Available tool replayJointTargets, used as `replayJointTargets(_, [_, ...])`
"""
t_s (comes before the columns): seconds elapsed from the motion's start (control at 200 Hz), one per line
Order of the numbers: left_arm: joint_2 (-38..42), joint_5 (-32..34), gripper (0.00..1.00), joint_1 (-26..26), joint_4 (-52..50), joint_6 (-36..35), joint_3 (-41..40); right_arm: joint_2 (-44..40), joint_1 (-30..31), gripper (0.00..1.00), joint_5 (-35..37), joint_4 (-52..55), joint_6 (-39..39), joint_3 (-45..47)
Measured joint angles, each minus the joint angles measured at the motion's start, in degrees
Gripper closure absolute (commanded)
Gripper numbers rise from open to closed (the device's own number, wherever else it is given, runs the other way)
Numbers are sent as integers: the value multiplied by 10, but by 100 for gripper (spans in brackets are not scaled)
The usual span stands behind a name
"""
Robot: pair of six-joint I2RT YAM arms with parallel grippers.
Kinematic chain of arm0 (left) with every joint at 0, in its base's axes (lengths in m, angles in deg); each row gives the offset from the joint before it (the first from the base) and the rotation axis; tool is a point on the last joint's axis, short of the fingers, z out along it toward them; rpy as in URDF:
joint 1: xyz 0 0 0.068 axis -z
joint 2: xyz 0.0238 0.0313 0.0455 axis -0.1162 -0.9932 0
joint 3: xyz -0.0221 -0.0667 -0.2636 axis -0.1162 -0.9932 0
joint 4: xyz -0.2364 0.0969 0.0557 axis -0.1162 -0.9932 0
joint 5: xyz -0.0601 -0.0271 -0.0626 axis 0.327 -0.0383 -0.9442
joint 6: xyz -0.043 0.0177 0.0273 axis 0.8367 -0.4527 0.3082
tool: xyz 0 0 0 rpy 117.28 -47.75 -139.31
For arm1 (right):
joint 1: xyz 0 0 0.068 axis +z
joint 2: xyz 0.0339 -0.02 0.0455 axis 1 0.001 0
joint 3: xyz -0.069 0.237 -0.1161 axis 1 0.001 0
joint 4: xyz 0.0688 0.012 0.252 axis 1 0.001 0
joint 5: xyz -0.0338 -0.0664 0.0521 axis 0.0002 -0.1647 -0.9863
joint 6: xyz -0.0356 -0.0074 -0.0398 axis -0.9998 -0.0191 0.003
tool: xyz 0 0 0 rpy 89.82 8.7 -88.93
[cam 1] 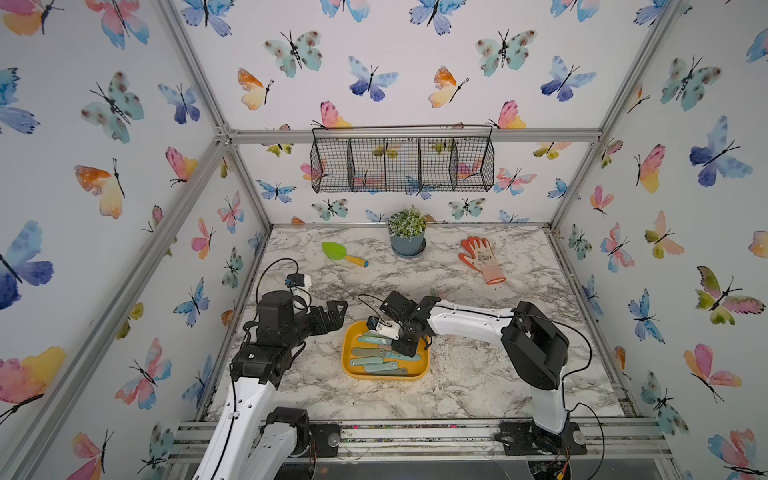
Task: Take the fruit knife out of the storage box
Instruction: Adjust the fruit knife in the storage box.
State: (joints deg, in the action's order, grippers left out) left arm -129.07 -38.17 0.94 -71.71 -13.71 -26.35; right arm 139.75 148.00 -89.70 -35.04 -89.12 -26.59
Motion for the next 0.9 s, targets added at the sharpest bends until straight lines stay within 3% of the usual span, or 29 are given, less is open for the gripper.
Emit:
replayJointTargets(0.415, [3,3,2,0,0,0,0,-9,0,55,6,-1,2,0])
replayJointTargets(0.901, [5,3,2,0,0,0,0,-24,0,59,8,-7,-4,0])
